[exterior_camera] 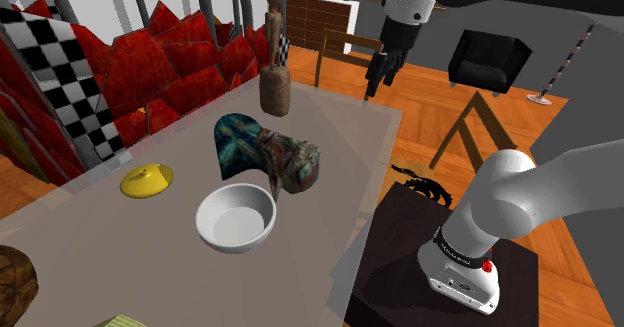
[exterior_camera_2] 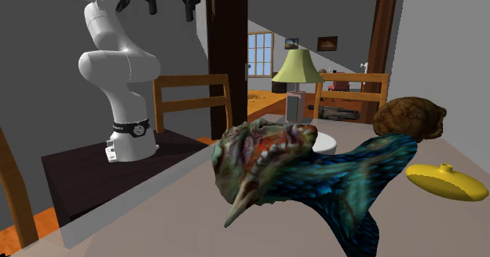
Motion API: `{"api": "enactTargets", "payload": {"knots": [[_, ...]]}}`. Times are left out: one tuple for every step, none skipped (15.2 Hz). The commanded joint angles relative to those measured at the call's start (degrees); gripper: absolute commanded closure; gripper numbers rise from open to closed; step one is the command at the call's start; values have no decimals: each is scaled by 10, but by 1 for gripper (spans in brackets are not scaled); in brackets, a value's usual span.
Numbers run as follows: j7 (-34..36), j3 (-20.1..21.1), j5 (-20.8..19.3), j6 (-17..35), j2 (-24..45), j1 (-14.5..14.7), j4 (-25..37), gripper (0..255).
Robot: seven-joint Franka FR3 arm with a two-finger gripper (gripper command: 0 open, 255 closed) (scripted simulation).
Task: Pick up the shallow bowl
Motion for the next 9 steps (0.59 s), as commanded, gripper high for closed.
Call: {"api": "enactTargets", "payload": {"knots": [[0, 0, 0, 0, 0, 0, 0, 0], [9, 6, 5, 16, 6, 2, -11, 0], [18, 11, 11, 33, 14, 4, -21, 0], [26, 17, 16, 49, 22, 5, -31, 0], [35, 23, 21, 66, 30, 7, -39, 0], [43, 29, 26, 83, 40, 9, -47, 0], [52, 35, 31, 100, 50, 11, -55, 0], [60, 41, 36, 117, 62, 13, -61, 0], [68, 47, 41, 134, 74, 15, -67, 0]]}}
